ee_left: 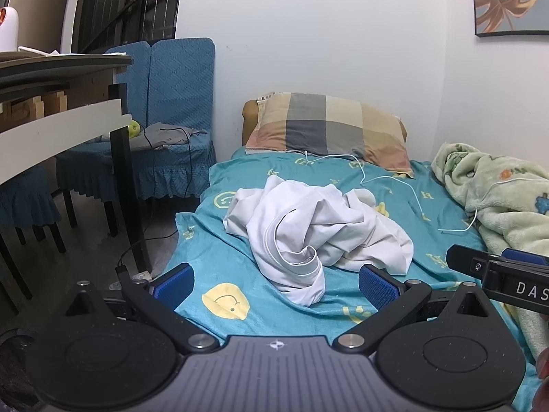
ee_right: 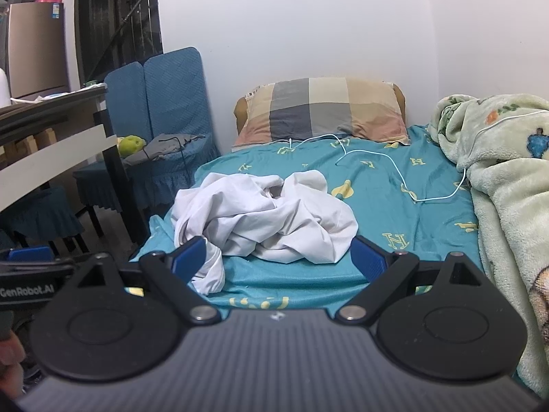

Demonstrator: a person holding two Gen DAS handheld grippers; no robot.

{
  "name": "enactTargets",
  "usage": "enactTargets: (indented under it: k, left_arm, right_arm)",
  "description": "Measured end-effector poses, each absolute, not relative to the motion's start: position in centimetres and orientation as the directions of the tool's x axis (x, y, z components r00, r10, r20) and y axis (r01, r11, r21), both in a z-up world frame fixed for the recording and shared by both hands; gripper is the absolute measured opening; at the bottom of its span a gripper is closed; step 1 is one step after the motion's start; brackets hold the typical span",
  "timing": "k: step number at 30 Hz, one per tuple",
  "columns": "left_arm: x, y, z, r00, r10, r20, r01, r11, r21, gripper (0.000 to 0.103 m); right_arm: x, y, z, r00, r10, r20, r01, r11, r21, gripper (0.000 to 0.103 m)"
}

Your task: Fold clothes

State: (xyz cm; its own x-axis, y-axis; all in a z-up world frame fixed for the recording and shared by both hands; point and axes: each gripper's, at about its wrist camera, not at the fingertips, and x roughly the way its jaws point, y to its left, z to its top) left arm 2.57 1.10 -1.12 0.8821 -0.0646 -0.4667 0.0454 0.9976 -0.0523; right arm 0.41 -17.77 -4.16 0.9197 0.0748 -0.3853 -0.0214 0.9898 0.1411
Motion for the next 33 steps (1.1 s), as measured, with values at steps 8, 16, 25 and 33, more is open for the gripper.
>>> enactTargets:
  k: [8,16,25,33]
  left_arm:
    - [3.0,1.2,-1.7,0.881,-0.063,-0.469,0.036,0.997,-0.066,0.103]
    - [5.0,0.7,-3.3,0.861,-0.082,-0.501,0.042,0.995,-0.091,0.103]
    - [14.5,-1.0,-7.5,0.794,-0.073,-0.604,-0.005,0.992,-0.126,0.098]
    - [20.6,-3.1,-10.7,0.789,-0.037,-0.614,-0.024,0.996,-0.090,0.023]
  right_arm:
    - [0.4,-17.9,-4.0,0.920,0.075,-0.386,-0.020,0.989,0.144,0.093]
    - [-0.1,-18.7,-3.5,0.915,0.047,-0.400,0.026,0.984,0.175,0.093]
    - [0.2,-21.1,-3.8,0.909,0.013,-0.417,0.104,0.961,0.256,0.093]
    - [2.4,-22.3,-5.9,0.898,0.041,-0.437,0.104,0.948,0.302,0.093]
